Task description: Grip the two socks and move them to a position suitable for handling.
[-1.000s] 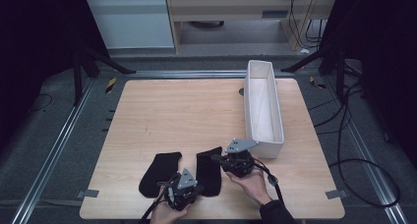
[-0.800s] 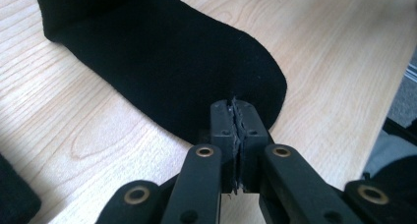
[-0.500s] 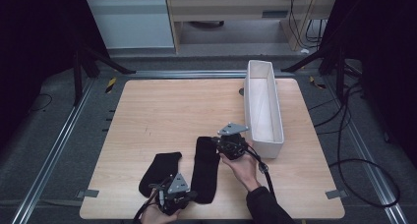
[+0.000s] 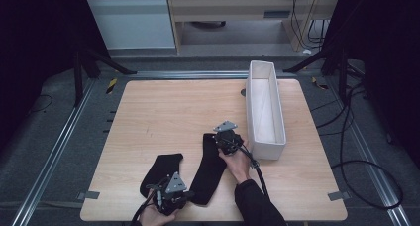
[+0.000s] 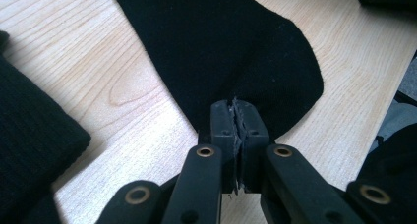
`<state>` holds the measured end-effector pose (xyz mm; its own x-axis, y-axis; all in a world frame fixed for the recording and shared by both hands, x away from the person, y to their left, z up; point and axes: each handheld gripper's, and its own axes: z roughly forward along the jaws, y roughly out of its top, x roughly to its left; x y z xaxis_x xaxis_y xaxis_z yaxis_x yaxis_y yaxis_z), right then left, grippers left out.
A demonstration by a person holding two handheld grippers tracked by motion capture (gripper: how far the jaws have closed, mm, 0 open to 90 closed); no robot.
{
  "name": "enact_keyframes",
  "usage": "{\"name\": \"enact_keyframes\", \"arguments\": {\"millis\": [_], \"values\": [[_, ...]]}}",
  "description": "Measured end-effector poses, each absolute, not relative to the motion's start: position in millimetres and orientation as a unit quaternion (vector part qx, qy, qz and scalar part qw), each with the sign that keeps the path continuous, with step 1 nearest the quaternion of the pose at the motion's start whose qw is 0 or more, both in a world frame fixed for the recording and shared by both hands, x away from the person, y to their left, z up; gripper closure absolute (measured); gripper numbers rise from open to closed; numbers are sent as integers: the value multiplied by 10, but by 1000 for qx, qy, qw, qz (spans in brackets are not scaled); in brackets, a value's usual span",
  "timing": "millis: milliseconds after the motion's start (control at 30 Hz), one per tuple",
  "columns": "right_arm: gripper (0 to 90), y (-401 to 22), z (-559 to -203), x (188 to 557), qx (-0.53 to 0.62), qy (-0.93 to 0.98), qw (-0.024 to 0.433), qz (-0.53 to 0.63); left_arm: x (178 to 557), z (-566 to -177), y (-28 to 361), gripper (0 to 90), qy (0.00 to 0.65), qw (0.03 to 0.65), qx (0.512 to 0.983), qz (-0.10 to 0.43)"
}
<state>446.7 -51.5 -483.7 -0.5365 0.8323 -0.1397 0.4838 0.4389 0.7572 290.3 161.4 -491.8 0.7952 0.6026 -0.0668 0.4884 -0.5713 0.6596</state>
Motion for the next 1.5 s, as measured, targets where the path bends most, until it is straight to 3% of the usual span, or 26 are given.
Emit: {"name": "enact_keyframes", "arguments": {"millis": [167, 533, 933, 1200, 1500], "values": [[764, -581, -4734, 4443, 406, 797, 272, 353, 2910, -4919, 1612, 836, 312, 349, 879, 90], [593, -601, -4453, 4179, 356, 793, 226, 440, 2929, -4694, 1861, 568, 352, 385, 843, 135], [505, -172, -4189, 3994, 276, 809, 171, 489, 2992, -4616, 2636, 521, 454, 369, 787, 195], [564, 205, -4421, 3880, 228, 846, 114, 469, 2976, -4759, 2839, 505, 478, 334, 788, 195], [556, 504, -4785, 3701, 174, 890, 73, 416, 2987, -4861, 2761, 519, 468, 301, 810, 185]]}}
